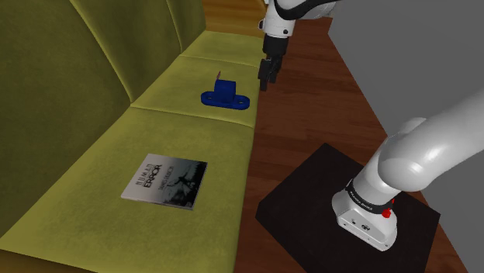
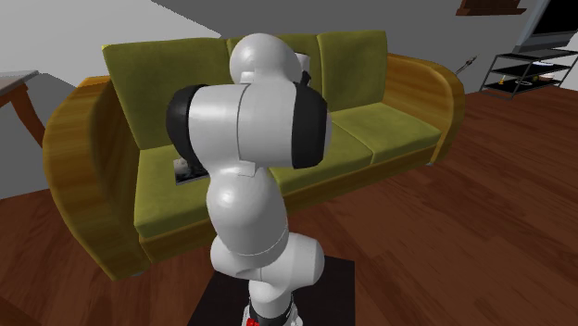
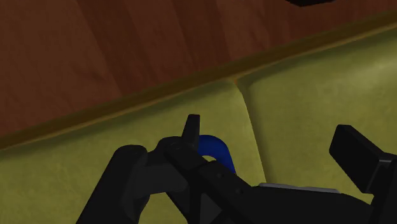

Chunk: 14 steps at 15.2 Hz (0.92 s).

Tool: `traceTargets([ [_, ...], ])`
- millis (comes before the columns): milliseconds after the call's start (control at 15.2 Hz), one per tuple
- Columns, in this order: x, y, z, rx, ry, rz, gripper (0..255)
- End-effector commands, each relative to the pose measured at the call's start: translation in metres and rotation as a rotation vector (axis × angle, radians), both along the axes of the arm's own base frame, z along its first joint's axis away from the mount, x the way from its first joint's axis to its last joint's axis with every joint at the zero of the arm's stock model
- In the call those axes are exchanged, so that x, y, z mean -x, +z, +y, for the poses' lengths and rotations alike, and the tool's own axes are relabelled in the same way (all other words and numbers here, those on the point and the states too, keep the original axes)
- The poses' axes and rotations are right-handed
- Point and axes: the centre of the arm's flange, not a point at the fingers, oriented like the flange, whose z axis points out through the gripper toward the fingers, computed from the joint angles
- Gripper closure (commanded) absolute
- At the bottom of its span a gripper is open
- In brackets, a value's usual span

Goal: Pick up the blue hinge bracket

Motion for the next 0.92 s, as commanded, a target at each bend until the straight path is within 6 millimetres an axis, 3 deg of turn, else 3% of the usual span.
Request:
traceTargets([
  [0,-0.021,-0.003,0.003,-0.016,0.017,-0.024,0],
  [858,-0.162,-0.013,0.049,-0.117,0.127,-0.168,0],
])
